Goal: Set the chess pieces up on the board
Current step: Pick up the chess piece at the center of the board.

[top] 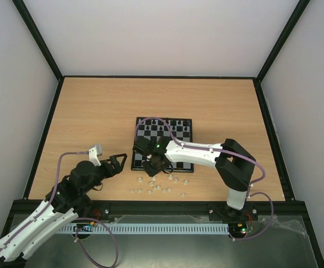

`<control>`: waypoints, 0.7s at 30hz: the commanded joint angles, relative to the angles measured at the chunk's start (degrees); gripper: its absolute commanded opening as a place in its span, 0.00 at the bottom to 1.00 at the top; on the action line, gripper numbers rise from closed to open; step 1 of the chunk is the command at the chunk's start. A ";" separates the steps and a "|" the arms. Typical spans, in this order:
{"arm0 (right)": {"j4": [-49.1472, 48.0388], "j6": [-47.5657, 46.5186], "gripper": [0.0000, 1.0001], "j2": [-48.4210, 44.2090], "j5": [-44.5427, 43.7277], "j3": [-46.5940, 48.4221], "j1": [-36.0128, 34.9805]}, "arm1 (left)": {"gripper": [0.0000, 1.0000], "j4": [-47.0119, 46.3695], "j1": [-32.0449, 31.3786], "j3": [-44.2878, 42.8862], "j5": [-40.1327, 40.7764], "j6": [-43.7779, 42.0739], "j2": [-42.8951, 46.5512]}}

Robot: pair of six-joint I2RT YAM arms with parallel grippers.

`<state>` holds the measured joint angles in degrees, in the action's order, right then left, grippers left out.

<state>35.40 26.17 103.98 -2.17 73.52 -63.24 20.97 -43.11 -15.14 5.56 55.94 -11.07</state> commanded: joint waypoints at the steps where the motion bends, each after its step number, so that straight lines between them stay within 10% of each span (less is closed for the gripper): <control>1: 4.05 0.56 0.32 1.27 -0.64 1.55 -0.52 | 0.99 -0.46 -0.27 0.11 -0.50 -1.12 -0.93; 21: 4.63 0.20 0.23 3.84 -1.07 1.78 -0.57 | 1.00 -0.51 -0.30 0.85 -0.20 -0.92 -0.46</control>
<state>36.36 26.22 106.67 -2.87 74.19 -63.42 20.93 -43.11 -14.92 5.52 55.53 -11.77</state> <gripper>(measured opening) 0.244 0.995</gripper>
